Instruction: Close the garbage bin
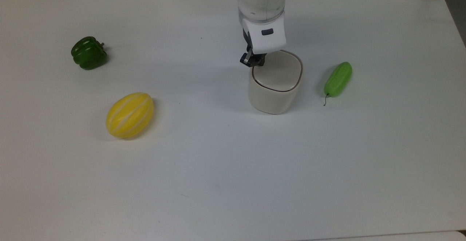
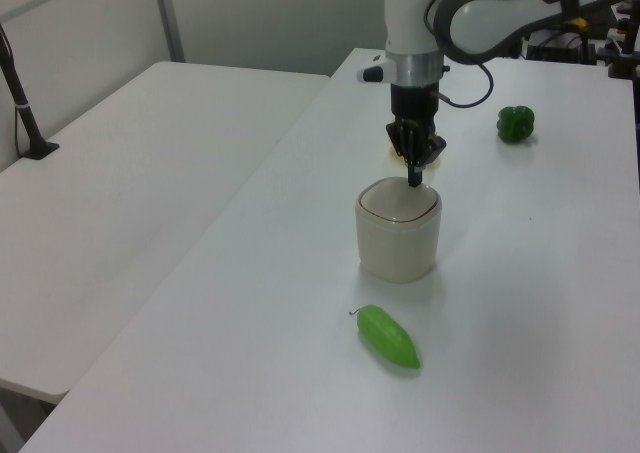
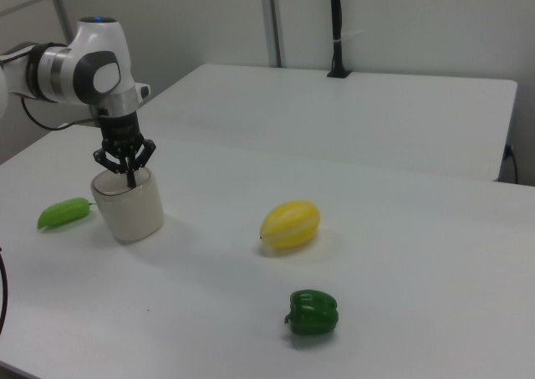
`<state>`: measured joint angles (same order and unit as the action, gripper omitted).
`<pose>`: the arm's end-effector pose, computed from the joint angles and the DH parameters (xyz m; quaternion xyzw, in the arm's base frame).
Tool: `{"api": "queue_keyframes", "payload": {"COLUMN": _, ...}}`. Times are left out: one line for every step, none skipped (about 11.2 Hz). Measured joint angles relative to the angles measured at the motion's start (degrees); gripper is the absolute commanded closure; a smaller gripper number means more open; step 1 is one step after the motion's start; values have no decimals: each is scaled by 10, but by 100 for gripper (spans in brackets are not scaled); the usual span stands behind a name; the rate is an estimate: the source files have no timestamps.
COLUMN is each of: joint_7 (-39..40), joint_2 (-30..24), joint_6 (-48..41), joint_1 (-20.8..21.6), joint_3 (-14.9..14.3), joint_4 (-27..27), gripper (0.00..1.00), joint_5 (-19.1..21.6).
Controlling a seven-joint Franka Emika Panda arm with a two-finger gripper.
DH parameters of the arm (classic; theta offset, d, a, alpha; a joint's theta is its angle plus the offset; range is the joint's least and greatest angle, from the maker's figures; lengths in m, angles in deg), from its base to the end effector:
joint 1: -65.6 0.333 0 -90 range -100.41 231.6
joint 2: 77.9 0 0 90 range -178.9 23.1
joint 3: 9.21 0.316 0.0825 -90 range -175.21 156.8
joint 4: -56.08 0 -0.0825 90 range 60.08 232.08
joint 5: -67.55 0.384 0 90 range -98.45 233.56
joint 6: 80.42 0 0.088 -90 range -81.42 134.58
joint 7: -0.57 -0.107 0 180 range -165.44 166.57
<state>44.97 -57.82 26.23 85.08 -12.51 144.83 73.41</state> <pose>0.6303 0.1958 0.4459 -0.8697 -0.4918 0.0086 0.0422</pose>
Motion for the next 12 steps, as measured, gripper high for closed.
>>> {"api": "queue_keyframes", "payload": {"joint_7": 1, "joint_2": 4, "joint_6": 0, "joint_1": -1, "joint_3": 0, "joint_4": 1, "gripper": 100, "joint_5": -1}}
{"api": "queue_keyframes", "payload": {"joint_7": 1, "joint_2": 4, "joint_6": 0, "joint_1": -1, "joint_3": 0, "joint_4": 0, "gripper": 100, "joint_5": -2}}
{"api": "queue_keyframes", "payload": {"joint_7": 1, "joint_2": 4, "joint_6": 0, "joint_1": -1, "joint_3": 0, "joint_4": 0, "gripper": 100, "joint_5": -2}}
{"api": "queue_keyframes", "payload": {"joint_7": 1, "joint_2": 4, "joint_6": 0, "joint_1": -1, "joint_3": 0, "joint_4": 0, "gripper": 100, "joint_5": -4}}
{"api": "queue_keyframes", "payload": {"joint_7": 1, "joint_2": 4, "joint_6": -1, "joint_1": -1, "joint_3": 0, "joint_4": 0, "gripper": 100, "joint_5": -4}}
{"api": "queue_keyframes", "payload": {"joint_7": 1, "joint_2": 4, "joint_6": -1, "joint_1": -1, "joint_3": 0, "joint_4": 0, "gripper": 100, "joint_5": -4}}
{"api": "queue_keyframes", "payload": {"joint_7": 1, "joint_2": 4, "joint_6": -1, "joint_1": -3, "joint_3": 0, "joint_4": -2, "gripper": 100, "joint_5": -4}}
{"api": "queue_keyframes", "payload": {"joint_7": 0, "joint_2": 2, "joint_6": -1, "joint_1": -11, "joint_3": -1, "joint_4": -4, "gripper": 100, "joint_5": -4}}
{"api": "queue_keyframes", "payload": {"joint_7": 0, "joint_2": -5, "joint_6": -6, "joint_1": -26, "joint_3": -1, "joint_4": -7, "gripper": 100, "joint_5": -4}}
{"api": "queue_keyframes", "payload": {"joint_7": 0, "joint_2": -18, "joint_6": -22, "joint_1": -46, "joint_3": -1, "joint_4": -12, "gripper": 100, "joint_5": -4}}
{"api": "queue_keyframes", "payload": {"joint_7": -6, "joint_2": -37, "joint_6": -46, "joint_1": -68, "joint_3": -2, "joint_4": -14, "gripper": 100, "joint_5": -4}}
{"api": "queue_keyframes", "payload": {"joint_7": -27, "joint_2": -58, "joint_6": -79, "joint_1": -93, "joint_3": -2, "joint_4": -15, "gripper": 100, "joint_5": -4}}
